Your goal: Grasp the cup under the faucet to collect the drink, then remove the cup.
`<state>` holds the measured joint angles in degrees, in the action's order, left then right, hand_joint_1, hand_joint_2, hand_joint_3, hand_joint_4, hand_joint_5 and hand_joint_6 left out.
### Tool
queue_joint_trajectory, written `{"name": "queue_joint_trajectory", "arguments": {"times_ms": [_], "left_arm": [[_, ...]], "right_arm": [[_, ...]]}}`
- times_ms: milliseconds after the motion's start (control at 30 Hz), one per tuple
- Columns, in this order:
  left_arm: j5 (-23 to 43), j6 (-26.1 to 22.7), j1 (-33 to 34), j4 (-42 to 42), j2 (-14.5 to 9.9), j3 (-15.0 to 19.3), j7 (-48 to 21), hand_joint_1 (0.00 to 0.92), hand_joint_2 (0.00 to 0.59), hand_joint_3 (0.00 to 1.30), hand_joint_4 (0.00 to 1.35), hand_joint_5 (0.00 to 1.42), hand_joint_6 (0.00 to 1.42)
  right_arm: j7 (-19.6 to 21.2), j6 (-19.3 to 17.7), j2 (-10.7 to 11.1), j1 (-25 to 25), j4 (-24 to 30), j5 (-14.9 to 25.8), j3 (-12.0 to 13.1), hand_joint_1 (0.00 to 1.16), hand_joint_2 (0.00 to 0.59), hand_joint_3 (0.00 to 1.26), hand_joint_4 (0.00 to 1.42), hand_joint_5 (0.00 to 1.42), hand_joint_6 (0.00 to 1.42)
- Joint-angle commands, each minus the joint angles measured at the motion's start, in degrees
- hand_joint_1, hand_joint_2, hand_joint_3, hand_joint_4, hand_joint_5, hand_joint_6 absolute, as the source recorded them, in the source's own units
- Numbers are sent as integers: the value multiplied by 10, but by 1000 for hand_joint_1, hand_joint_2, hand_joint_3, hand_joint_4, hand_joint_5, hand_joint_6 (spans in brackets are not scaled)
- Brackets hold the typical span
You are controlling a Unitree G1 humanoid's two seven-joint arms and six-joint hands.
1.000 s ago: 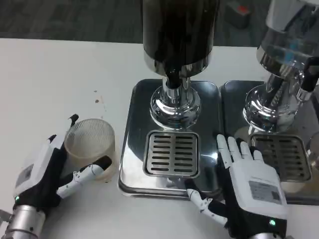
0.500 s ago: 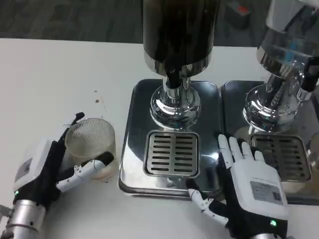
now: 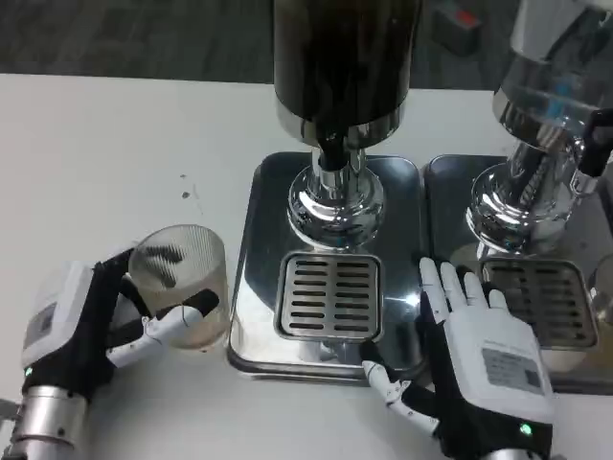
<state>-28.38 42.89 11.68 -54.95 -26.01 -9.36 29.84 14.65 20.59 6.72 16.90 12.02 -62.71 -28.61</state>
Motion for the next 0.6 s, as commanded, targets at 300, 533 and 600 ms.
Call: {"name": "queue_joint_trajectory", "arguments": {"times_ms": [300, 533, 600], "left_arm": [[-24, 17, -6, -11, -1, -6, 64, 306, 93, 622, 696, 903, 847], [-29, 19, -3, -13, -1, -9, 81, 385, 102, 658, 723, 932, 878], [-32, 20, -3, -10, -1, -8, 89, 414, 91, 672, 732, 933, 891]], "right_arm": [[8, -3, -4, -3, -1, 10, 5, 331, 351, 0, 0, 0, 0], [9, -2, -5, -2, -2, 13, 5, 333, 354, 0, 0, 0, 0], [10, -2, -5, -3, -3, 13, 5, 334, 355, 0, 0, 0, 0]]}}
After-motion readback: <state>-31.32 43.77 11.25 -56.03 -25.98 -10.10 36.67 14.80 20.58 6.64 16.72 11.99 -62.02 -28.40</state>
